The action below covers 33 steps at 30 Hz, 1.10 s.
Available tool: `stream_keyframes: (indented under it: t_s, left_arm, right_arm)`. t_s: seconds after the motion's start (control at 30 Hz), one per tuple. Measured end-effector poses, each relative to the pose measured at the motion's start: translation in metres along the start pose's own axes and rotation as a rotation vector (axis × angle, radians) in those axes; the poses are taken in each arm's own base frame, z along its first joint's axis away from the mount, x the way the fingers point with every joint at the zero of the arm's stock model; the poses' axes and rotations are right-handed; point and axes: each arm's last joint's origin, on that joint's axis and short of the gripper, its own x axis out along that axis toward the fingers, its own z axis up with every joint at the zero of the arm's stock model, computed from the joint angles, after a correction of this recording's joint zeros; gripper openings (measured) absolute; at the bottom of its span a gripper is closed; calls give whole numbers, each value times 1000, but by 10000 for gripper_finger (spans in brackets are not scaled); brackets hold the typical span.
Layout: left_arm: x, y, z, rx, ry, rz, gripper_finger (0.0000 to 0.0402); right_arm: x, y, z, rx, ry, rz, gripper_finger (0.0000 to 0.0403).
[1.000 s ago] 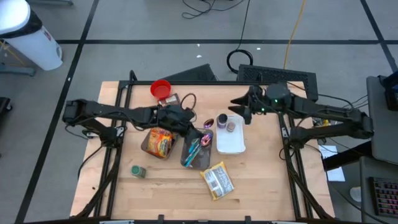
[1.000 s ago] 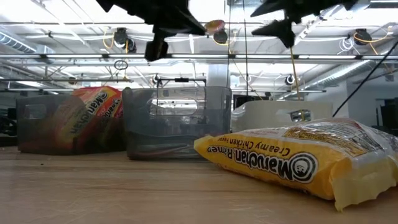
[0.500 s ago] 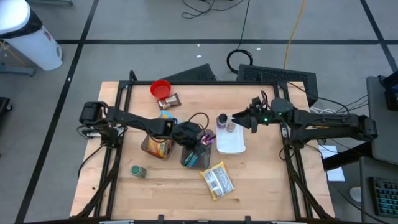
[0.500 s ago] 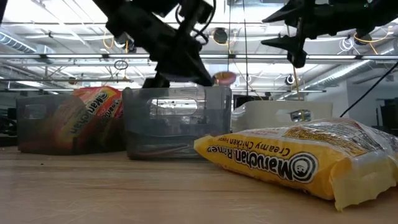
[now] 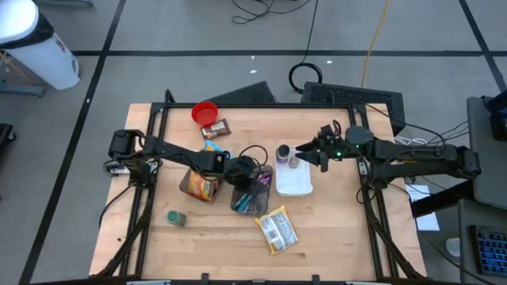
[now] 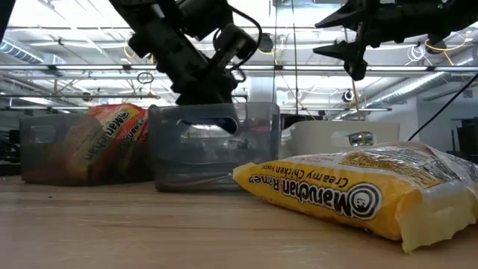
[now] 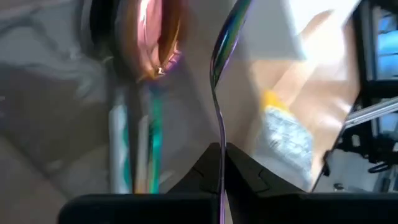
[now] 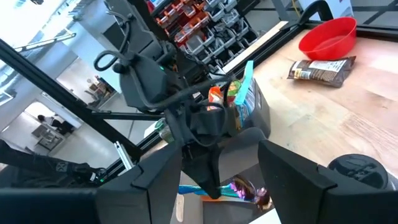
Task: Pick & Place Food Item
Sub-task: Put the blue spoon into the right gray bin
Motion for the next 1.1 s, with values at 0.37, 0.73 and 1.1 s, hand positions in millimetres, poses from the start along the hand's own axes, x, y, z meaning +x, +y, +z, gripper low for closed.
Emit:
stream_keyframes:
  t_s: [0.37,0.73,1.1]
  left_arm:
    - [2,6,6,-24,11,7,19]
    - [1,5,12,5,14,-49,30]
    - [0,4,13,-9,25,-64,111]
  right_arm:
    - [0,-1,0,-31,3,-6,205]
    - [0,-1,-1,-38,9,-10,205]
    - [0,-2,-1,-40,14,-15,205]
